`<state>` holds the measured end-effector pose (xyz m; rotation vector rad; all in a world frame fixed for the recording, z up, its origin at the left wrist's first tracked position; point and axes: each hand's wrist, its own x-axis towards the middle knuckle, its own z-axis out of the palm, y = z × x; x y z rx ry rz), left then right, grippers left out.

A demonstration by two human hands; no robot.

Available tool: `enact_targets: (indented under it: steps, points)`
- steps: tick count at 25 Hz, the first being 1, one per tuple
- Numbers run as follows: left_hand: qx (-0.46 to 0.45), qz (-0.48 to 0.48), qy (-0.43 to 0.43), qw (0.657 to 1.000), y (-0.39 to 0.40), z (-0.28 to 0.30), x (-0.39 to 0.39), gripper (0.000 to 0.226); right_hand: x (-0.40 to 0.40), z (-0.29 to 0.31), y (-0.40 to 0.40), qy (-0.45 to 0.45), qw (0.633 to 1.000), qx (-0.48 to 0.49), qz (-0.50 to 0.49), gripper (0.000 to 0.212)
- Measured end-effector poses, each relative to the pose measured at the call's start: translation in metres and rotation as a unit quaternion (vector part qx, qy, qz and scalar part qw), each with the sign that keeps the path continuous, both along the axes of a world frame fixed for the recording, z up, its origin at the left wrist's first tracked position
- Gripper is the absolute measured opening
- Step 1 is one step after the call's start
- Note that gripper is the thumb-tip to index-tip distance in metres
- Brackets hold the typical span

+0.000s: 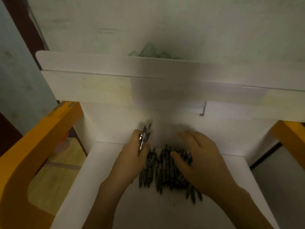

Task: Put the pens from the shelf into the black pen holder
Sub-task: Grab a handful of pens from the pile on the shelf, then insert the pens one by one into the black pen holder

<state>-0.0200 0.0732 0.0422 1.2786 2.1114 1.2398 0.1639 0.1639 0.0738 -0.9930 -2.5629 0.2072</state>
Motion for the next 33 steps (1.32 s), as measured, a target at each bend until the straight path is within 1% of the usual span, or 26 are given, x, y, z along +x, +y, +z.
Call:
enact_targets:
  steps: [3, 5, 7, 9, 11, 14, 16, 19, 23, 28, 33]
  points:
    - [0.061, -0.028, -0.017, 0.998, 0.000, 0.029, 0.025, 0.007, 0.034, 0.023, -0.010, -0.006, 0.999, 0.039, -0.034, 0.058]
    - [0.089, -0.059, -0.029, 0.994, 0.008, 0.050, 0.054, 0.012, 0.066, 0.039, -0.015, -0.009, 0.996, 0.066, -0.061, 0.057]
    - [0.113, -0.103, -0.021, 0.988, 0.018, 0.072, 0.090, 0.014, 0.102, 0.055, -0.021, 0.000, 0.991, 0.090, -0.104, 0.057]
    - [0.134, -0.143, 0.002, 0.981, 0.031, 0.090, 0.130, 0.010, 0.143, 0.069, -0.024, 0.015, 0.981, 0.114, -0.153, 0.058]
    - [0.143, -0.176, 0.019, 0.974, 0.044, 0.106, 0.176, 0.008, 0.188, 0.081, -0.024, 0.028, 0.973, 0.139, -0.182, 0.058]
    - [0.167, -0.232, 0.005, 0.958, 0.060, 0.126, 0.266, 0.009, 0.272, 0.094, -0.022, 0.044, 0.962, 0.148, -0.226, 0.059]
    - [0.175, -0.274, 0.000, 0.946, 0.069, 0.135, 0.334, 0.011, 0.341, 0.098, -0.023, 0.051, 0.951, 0.153, -0.265, 0.059]
    - [0.188, -0.320, 0.025, 0.928, 0.083, 0.141, 0.428, 0.013, 0.444, 0.104, -0.030, 0.053, 0.936, 0.152, -0.312, 0.060]
    - [0.193, -0.360, 0.034, 0.912, 0.099, 0.150, 0.559, 0.017, 0.570, 0.112, -0.033, 0.047, 0.918, 0.140, -0.369, 0.063]
    - [0.166, -0.398, 0.036, 0.902, 0.121, 0.150, 0.665, 0.017, 0.667, 0.108, -0.016, 0.044, 0.912, 0.136, -0.384, 0.064]
    - [0.144, -0.421, 0.028, 0.895, 0.169, 0.146, 0.736, 0.018, 0.731, 0.096, 0.037, 0.067, 0.910, 0.140, -0.384, 0.061]
